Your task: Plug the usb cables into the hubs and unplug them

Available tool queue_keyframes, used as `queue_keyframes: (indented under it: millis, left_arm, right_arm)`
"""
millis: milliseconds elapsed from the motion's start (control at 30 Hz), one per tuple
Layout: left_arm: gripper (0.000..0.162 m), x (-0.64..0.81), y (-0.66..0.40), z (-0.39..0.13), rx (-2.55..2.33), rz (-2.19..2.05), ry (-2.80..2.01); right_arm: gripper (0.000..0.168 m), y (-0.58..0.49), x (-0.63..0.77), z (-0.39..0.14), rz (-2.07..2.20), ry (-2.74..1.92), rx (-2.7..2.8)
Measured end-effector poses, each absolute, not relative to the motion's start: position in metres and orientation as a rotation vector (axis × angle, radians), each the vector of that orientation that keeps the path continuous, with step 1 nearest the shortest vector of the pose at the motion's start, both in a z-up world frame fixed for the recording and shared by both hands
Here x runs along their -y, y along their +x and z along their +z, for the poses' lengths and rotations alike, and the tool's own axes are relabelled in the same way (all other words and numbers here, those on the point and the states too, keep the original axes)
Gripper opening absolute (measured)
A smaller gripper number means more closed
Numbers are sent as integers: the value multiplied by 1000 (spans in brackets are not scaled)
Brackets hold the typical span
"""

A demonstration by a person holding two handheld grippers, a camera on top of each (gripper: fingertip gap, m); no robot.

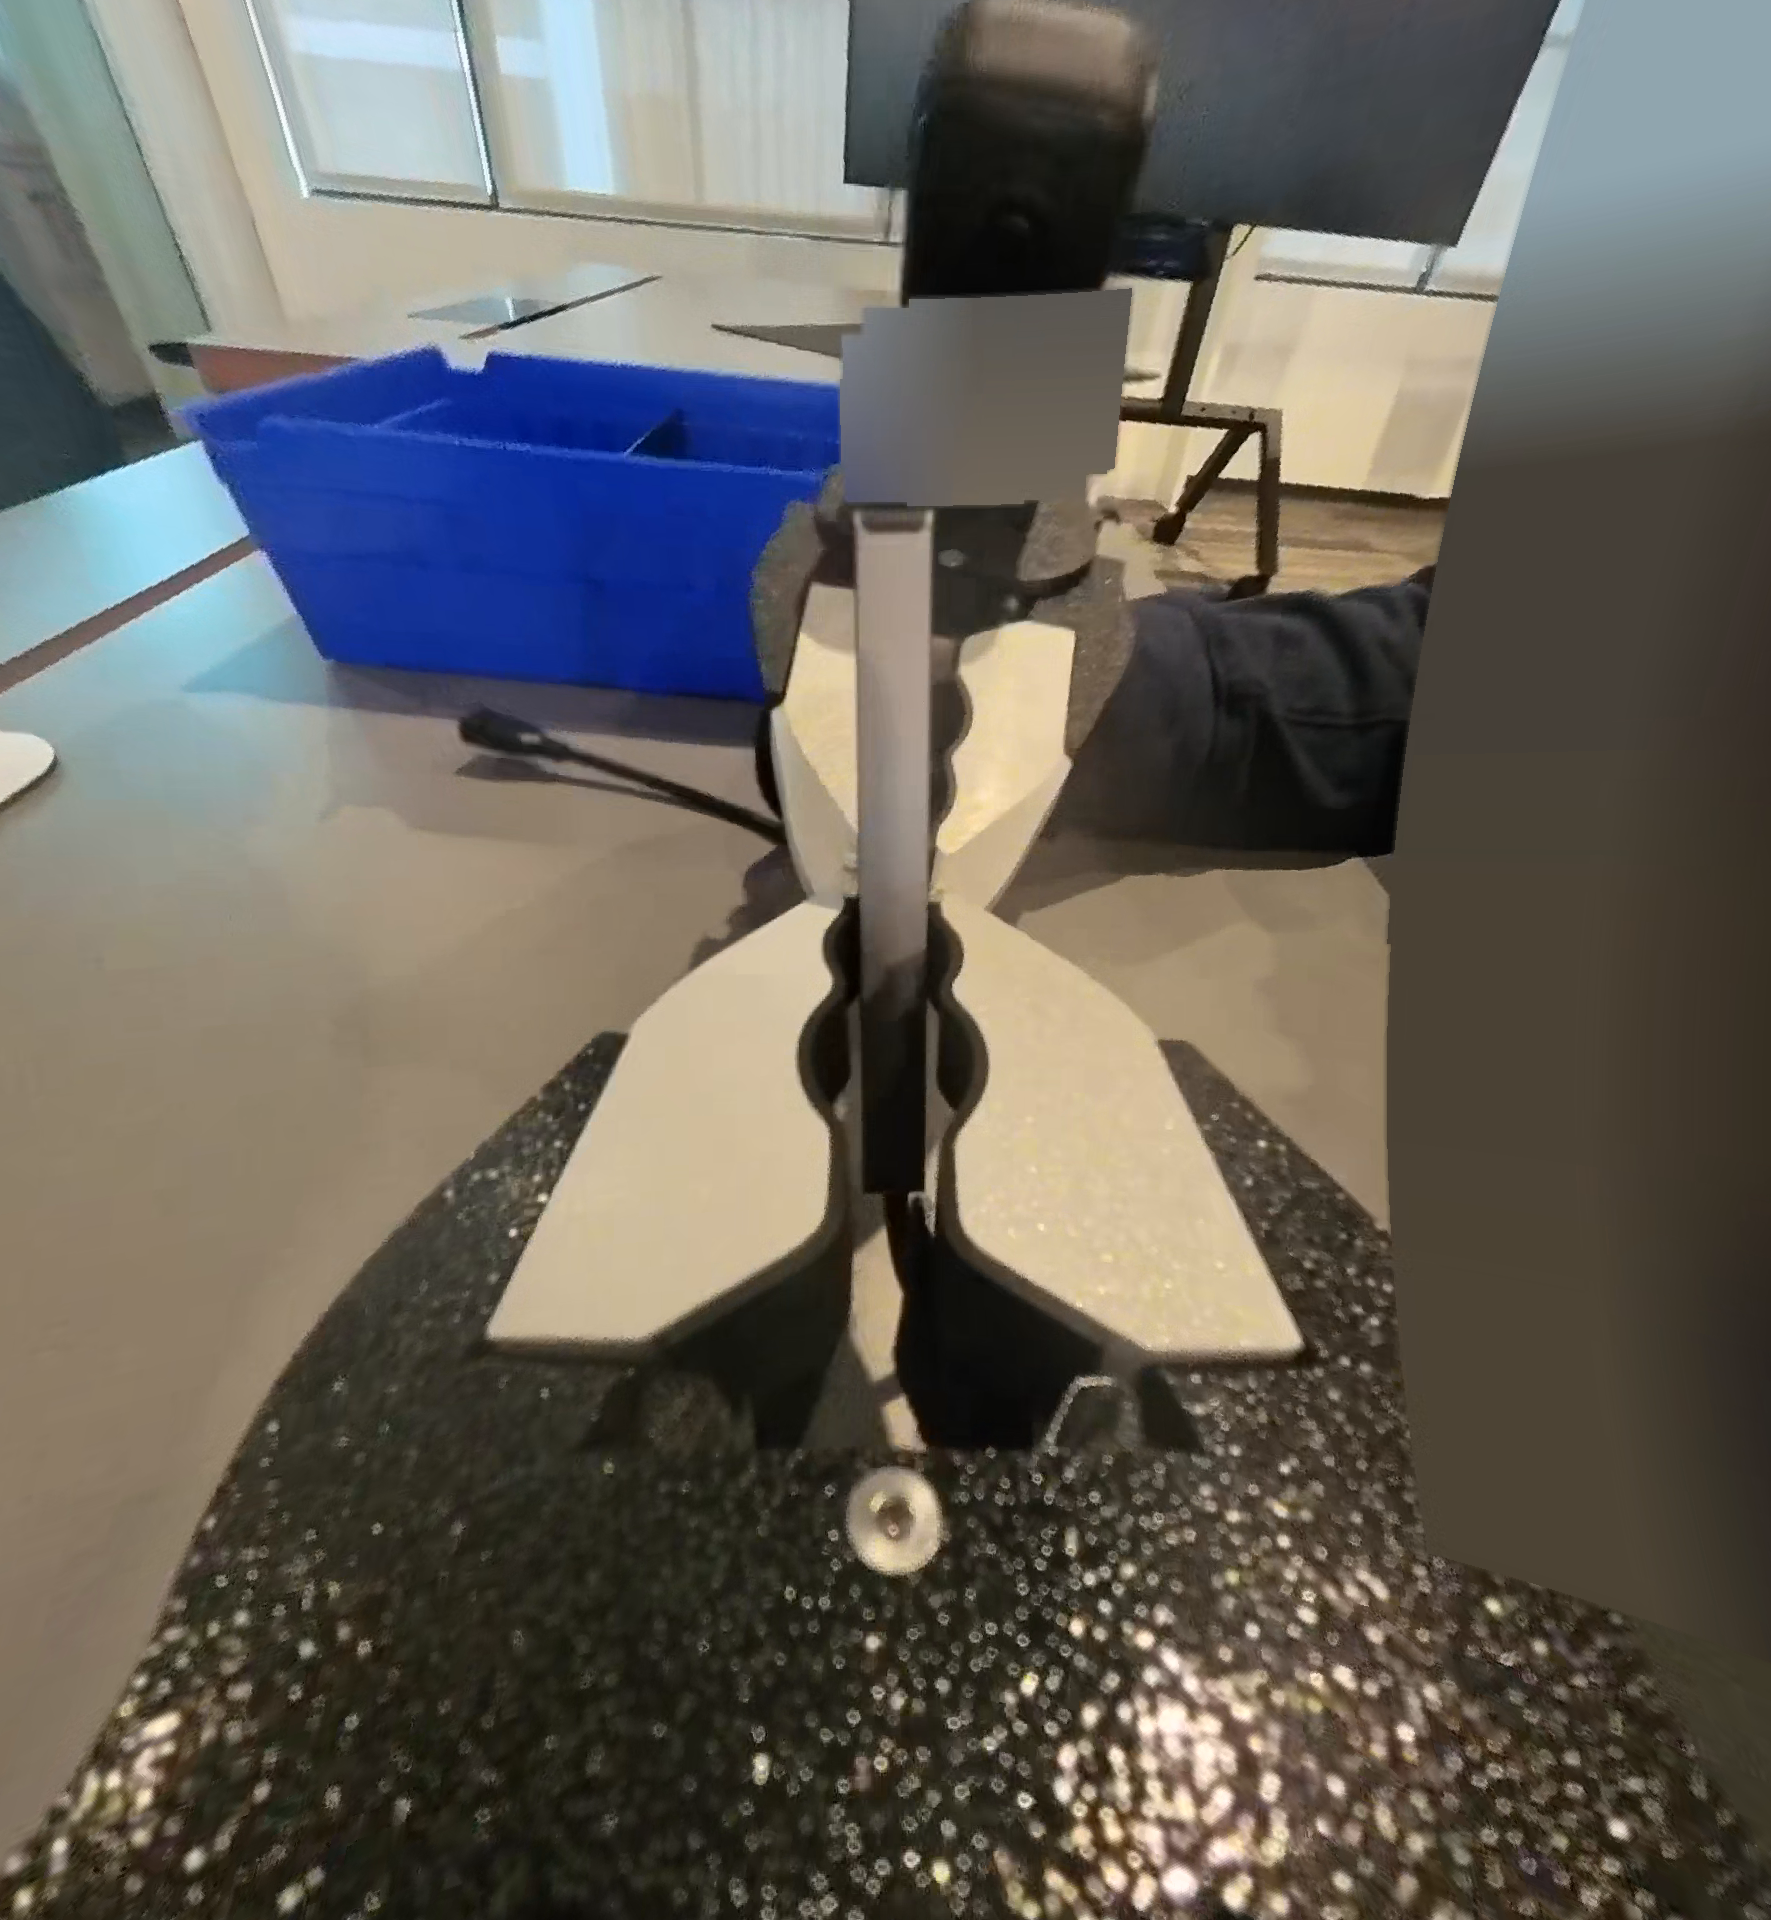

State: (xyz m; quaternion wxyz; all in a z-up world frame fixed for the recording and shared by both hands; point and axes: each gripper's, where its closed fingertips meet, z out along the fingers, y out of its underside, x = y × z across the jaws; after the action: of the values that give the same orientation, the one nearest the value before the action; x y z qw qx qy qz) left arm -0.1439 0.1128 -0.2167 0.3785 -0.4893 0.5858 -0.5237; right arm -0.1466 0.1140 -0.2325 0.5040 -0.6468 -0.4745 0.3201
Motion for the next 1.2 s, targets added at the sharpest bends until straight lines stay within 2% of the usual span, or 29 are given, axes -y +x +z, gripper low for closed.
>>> queue_keyframes:
  millis: [167,333,500,567,633,733,933,1200]
  left_arm:
    - [11,-98,-148,-207,-1534,-1447,-1180]
    - [12,-119,-136,-201,-1379,-1299,-1221]
    - [11,-96,-140,-199,-1489,-1431,-1154]
    - [11,-108,-138,-195,-1421,-1350,-1175]
    - [11,-141,-158,-168,-1163,-1337,-1165]
    - [11,-162,-191,-143,-1011,-1359,-1141]
    - [11,-148,-161,-172,-1164,-1243,-1203]
    - [11,-156,-158,-180,-1095,-1255,-1230]
  right_arm:
    - [9,-150,-99,-224,842,-1500,1215]
    - [10,-136,-119,-220,685,-1573,1124]
    - [9,-141,-96,-217,877,-1535,1221]
    - [9,-134,-108,-216,767,-1566,1166]
    - [9,-104,-136,-225,465,-1667,1065]
    - [9,-104,-129,-188,695,-1530,927]
    - [9,-107,-123,-160,695,-1417,897]
    - [9,-28,-88,-13,606,-1222,780]
